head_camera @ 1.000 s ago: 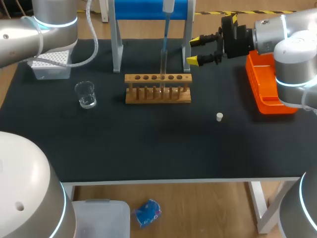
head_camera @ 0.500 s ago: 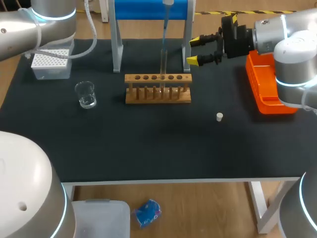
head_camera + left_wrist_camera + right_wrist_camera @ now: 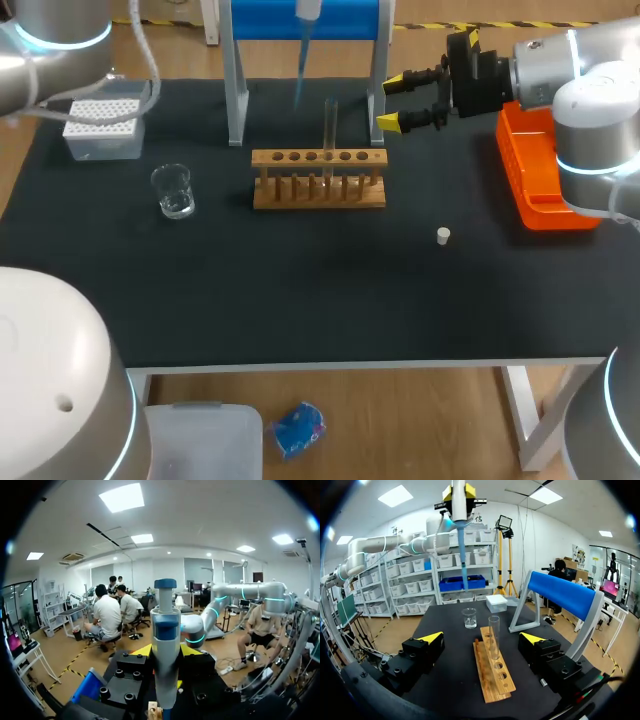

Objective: Invert the test tube, pick up the pipette, mount the tip to pipette, aspirate from beaker and dispense into the tube, eject the tip, return the pipette, and cap with the stopper.

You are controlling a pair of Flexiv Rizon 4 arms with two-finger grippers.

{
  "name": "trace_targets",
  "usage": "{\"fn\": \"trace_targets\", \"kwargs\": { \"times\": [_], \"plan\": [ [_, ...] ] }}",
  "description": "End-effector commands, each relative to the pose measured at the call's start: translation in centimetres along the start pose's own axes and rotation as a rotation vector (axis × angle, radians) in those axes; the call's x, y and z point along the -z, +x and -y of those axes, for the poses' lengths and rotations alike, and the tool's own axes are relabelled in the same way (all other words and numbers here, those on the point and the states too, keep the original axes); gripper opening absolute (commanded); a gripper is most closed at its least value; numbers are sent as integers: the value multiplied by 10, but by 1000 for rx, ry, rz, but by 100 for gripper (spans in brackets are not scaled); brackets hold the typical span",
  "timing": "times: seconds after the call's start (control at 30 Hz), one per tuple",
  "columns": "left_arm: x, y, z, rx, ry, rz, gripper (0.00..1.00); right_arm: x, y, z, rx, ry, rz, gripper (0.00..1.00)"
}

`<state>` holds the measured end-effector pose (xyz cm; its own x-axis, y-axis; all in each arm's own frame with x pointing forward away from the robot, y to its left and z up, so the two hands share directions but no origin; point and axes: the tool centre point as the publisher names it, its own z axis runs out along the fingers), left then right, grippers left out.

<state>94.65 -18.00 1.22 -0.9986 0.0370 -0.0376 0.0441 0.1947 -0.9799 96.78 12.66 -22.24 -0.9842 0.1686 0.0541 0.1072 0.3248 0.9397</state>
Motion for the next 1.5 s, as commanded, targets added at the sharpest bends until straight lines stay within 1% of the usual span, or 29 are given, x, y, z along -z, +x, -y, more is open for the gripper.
{"fn": "trace_targets", "kwargs": {
  "times": [0.03,0.13,0.2,0.3,0.37,0.4,0.5,0.57,0.63,0.73,0.8,0.83,0.93,1.13,1.17,1.3,1.33,1.37,1.4,1.5],
  "plan": [
    [9,39,-11,7,6,29,0,11,8,-4,19,-5,3,100],
    [6,56,-17,20,12,29,0,31,24,-8,54,-24,7,100],
    [2,67,-19,23,13,25,0,46,37,-9,85,-62,6,100],
    [-7,82,-19,25,22,24,0,65,57,-7,86,-134,-26,100],
    [-13,91,-18,25,27,23,0,72,71,-6,105,-159,-48,100],
    [-17,95,-18,26,30,22,0,76,80,-6,104,-187,-71,100],
    [-28,108,-17,27,36,18,0,78,103,-4,131,-216,-109,100],
    [-36,116,-16,26,43,13,0,78,117,-3,114,-249,-140,100],
    [-45,125,-17,27,57,16,0,77,132,-2,133,-254,-152,100],
    [-59,137,-22,30,69,16,0,78,145,-1,128,-277,-173,100],
    [-68,143,-28,32,80,9,0,79,152,-2,148,-283,-180,100],
    [-72,144,-31,34,94,6,0,79,154,-3,144,-297,-188,100],
    [-80,140,-38,21,95,-29,0,81,160,-7,156,-316,-209,100],
    [-76,126,-51,-4,83,-90,0,79,165,-13,170,-331,-234,100],
    [-76,125,-52,-13,92,-100,0,78,165,-13,171,-333,-236,100],
    [-75,119,-62,-29,71,-139,0,73,165,-16,167,-344,-241,100],
    [-75,119,-63,-31,68,-139,0,71,165,-16,166,-344,-241,100],
    [-75,118,-64,-35,84,-148,0,70,165,-16,162,-346,-242,100],
    [-75,117,-66,-25,71,-145,0,68,166,-17,160,-345,-244,100],
    [-75,117,-68,-25,69,-141,0,67,166,-17,157,-343,-244,100]
  ]
}}
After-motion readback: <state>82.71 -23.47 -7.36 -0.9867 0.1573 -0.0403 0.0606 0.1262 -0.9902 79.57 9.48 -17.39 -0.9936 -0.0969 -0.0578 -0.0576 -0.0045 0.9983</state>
